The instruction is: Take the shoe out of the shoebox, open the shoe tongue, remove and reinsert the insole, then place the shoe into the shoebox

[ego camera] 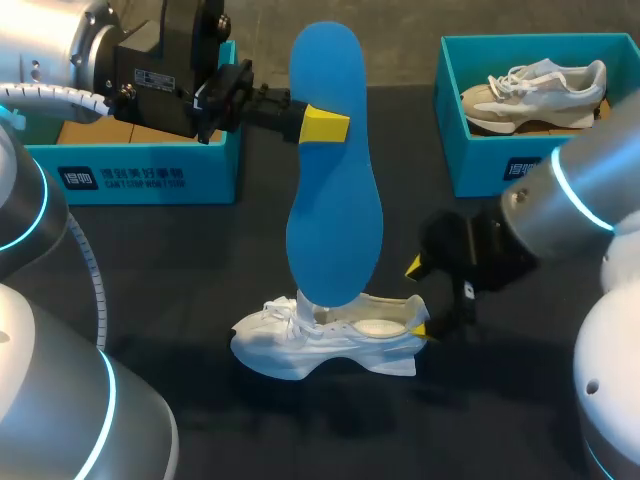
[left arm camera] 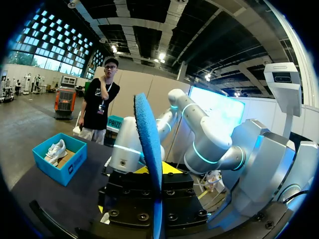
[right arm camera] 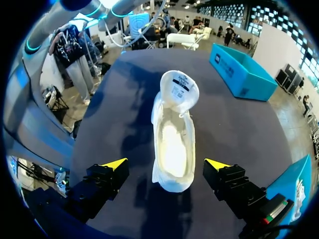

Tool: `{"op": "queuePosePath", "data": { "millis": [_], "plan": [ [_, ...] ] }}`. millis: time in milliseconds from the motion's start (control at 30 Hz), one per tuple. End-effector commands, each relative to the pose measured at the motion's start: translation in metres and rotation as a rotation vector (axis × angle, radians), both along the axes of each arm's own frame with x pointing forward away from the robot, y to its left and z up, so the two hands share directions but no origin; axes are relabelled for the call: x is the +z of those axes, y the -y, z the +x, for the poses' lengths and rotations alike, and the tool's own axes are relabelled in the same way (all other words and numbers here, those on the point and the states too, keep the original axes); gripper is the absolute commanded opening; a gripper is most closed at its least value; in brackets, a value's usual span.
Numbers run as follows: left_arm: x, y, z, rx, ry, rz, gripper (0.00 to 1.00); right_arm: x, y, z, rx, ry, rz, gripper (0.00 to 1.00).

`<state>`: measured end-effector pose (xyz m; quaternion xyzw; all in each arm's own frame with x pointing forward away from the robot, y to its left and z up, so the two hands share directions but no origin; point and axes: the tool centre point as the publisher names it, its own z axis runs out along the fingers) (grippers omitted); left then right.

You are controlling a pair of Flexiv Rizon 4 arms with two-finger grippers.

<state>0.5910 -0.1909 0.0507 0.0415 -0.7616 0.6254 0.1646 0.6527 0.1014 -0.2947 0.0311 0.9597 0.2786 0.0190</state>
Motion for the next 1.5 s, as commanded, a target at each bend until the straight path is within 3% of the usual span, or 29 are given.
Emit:
{"op": "queuePosePath", "data": {
  "millis": [33,600,1200,1500],
  "plan": [
    [0.0,0.001,0.0,-0.001,0.0,0.002,0.0,0.0,-0.013,0.007,-0.016,-0.034,-0.363,1.0],
    [0.0,0.001,0.0,-0.001,0.0,0.002,0.0,-0.01,-0.015,0.009,-0.067,-0.069,-0.522,1.0],
    [0.0,0.001,0.0,-0.001,0.0,0.002,0.0,-0.017,-0.016,0.004,-0.063,-0.083,-0.51,1.0],
    [0.0,0.001,0.0,-0.001,0.0,0.002,0.0,-0.011,-0.021,0.012,-0.06,-0.08,-0.508,1.0]
  ]
}}
